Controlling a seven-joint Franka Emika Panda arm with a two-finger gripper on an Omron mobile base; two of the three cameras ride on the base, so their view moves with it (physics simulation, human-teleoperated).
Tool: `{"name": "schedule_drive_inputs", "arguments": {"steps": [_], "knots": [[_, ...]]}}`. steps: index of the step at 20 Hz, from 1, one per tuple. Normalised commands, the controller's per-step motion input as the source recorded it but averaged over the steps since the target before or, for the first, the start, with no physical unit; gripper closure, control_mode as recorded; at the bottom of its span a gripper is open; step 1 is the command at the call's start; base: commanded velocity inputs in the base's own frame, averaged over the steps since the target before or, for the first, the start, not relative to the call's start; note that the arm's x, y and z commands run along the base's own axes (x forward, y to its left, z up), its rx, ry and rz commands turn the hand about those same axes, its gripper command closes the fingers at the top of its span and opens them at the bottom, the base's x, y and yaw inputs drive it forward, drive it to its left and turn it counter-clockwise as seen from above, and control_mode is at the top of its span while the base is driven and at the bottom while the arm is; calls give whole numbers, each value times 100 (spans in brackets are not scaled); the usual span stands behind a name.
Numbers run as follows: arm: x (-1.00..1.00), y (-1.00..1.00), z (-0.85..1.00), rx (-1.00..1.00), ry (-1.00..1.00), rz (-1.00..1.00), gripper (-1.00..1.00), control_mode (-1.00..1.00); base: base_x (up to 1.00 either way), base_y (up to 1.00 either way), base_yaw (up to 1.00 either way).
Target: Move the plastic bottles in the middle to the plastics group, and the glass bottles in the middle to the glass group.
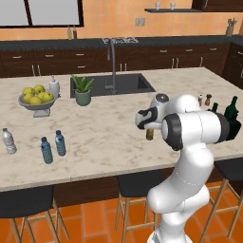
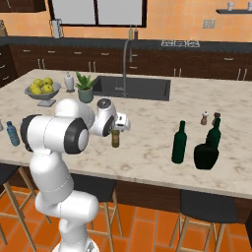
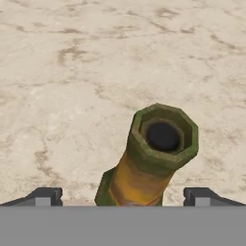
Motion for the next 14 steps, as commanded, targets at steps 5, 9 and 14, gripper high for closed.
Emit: {"name": "schedule_drive_inputs", "arguments": {"steps": [5,9,14], "knots": [[0,0,-1,0,-3,0,100,-100,0,0,0],[0,0,0,0,0,0,100,-100,0,0,0],[-46,-18,41,0,-6,-2,100,-100,0,0,0]]}}
